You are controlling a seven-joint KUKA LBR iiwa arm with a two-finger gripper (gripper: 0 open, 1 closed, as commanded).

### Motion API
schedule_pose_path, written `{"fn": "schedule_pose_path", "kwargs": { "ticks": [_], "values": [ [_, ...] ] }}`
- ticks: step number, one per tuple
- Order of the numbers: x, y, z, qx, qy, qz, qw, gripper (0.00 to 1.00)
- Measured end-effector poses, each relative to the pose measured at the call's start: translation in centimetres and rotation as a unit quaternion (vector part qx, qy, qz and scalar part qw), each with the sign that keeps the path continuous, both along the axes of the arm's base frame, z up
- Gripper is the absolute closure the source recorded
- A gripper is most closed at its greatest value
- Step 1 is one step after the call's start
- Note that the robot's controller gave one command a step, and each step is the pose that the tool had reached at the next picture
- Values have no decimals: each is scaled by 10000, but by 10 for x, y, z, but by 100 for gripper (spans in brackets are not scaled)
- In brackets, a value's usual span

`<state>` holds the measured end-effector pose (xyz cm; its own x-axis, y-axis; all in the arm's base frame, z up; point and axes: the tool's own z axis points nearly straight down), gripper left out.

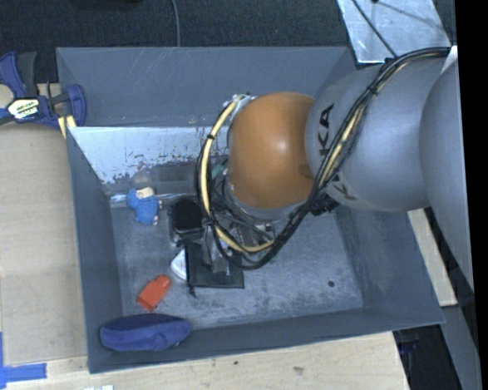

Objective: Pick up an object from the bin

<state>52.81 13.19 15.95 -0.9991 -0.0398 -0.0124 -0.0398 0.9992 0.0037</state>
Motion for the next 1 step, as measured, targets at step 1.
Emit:
{"fn": "schedule_pose_path", "kwargs": {
  "ticks": [1],
  "values": [
    [-43, 27, -6, -21, 65, -4, 10000, 100]
  ]
}}
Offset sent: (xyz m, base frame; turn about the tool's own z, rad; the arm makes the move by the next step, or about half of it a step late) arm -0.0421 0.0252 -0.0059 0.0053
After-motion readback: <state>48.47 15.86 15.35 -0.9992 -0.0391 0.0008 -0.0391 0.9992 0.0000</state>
